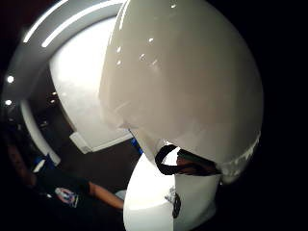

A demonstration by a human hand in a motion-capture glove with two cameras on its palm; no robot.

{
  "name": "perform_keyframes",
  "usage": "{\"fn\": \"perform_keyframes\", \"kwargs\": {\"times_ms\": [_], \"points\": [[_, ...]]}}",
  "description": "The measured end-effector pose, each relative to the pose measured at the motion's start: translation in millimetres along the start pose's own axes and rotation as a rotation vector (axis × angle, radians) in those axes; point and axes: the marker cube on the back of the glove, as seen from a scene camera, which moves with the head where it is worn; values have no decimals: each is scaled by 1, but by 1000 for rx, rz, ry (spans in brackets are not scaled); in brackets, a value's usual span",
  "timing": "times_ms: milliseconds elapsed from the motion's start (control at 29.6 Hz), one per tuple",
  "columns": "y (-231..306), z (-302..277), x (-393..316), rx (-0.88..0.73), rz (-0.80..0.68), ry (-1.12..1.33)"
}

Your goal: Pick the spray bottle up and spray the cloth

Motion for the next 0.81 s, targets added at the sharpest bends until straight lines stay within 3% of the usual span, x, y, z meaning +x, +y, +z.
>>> {"fn": "perform_keyframes", "kwargs": {"times_ms": [372,812], "points": [[-8,60,-47,-31,165,-348],[26,128,-40,-86,442,-555]]}}
